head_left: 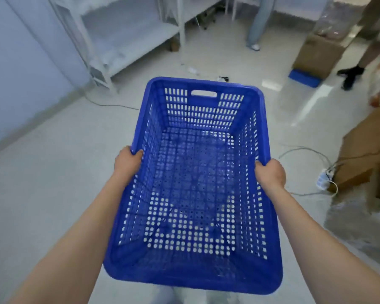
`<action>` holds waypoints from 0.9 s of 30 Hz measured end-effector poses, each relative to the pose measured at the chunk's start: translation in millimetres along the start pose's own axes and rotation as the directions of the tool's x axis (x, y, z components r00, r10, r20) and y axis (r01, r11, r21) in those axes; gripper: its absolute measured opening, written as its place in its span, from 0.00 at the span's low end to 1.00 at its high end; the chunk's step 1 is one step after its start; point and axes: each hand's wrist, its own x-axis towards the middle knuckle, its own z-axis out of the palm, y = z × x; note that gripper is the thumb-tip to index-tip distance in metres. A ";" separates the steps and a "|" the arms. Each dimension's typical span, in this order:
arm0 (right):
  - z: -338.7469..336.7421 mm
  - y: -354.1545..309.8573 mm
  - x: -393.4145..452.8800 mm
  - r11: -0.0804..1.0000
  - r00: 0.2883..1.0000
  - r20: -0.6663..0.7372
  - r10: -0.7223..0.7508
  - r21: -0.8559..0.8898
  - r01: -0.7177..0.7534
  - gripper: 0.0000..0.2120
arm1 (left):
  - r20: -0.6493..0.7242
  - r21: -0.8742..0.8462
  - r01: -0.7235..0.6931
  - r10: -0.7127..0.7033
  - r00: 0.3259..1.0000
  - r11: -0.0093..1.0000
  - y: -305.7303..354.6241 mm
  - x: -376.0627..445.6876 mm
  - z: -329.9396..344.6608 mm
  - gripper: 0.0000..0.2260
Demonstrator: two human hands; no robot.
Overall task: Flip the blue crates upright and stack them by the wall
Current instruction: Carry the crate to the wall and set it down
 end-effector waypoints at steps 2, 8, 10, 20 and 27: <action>21.4 -49.0 -19.9 0.996 0.996 0.006 -0.086 -0.018 0.086 0.15 | -0.052 -0.047 0.022 -0.024 0.998 0.999 -25.0 6.4 -46.0 0.15; 101.8 -189.9 -81.6 0.946 0.944 0.072 -0.321 -0.032 0.324 0.16 | -0.249 -0.161 0.076 -0.115 0.962 0.984 -107.5 24.8 -174.2 0.11; 125.0 -231.0 -99.1 0.918 0.917 0.092 -0.388 -0.049 0.394 0.15 | -0.308 -0.190 0.098 -0.154 0.939 0.977 -130.1 31.5 -210.1 0.12; 269.7 -413.6 -128.7 0.802 0.791 0.186 -0.583 -0.024 0.597 0.17 | -0.502 -0.280 0.168 -0.293 0.814 0.945 -216.8 113.9 -331.9 0.10; 386.7 -551.4 -114.5 0.687 0.644 0.333 -0.689 0.018 0.726 0.15 | -0.577 -0.315 0.256 -0.399 0.713 0.914 -256.5 210.8 -392.4 0.13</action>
